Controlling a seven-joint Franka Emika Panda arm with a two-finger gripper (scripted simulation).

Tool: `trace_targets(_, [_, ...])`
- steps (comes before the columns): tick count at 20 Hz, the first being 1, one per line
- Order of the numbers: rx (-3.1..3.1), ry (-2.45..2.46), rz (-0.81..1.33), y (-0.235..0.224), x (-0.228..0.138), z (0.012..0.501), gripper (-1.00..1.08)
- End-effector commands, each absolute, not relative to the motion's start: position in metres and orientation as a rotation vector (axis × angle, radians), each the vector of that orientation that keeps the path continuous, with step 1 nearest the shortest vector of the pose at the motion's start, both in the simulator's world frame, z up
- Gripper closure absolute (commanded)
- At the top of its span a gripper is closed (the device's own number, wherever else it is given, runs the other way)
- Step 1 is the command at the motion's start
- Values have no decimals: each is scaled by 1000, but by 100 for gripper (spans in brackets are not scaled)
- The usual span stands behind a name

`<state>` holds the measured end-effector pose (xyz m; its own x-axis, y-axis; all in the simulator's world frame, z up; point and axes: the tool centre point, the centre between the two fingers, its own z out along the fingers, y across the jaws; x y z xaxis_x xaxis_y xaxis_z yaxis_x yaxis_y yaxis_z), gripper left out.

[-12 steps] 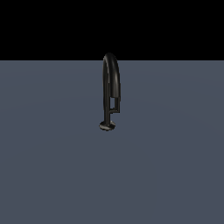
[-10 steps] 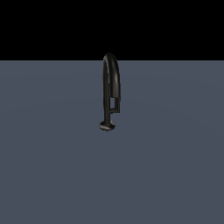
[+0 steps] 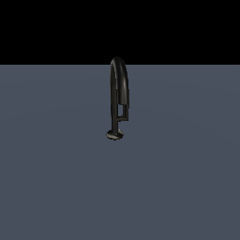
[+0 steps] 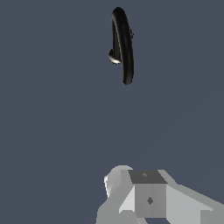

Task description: Turn on the faucet by rotating a designated handle.

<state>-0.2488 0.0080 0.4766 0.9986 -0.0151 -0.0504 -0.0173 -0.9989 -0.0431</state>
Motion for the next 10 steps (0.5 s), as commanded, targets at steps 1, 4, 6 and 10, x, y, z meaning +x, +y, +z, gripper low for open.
trace_targets(1, [-3083, 47, 104, 9, -242, 475, 108])
trace_targets(4, [-3059, 83, 145, 10, -231, 474, 108])
trace_targets(6, [-3039, 111, 177, 11, -222, 472, 108])
trace_targets(10, [-2990, 176, 253, 13, -201, 467, 108])
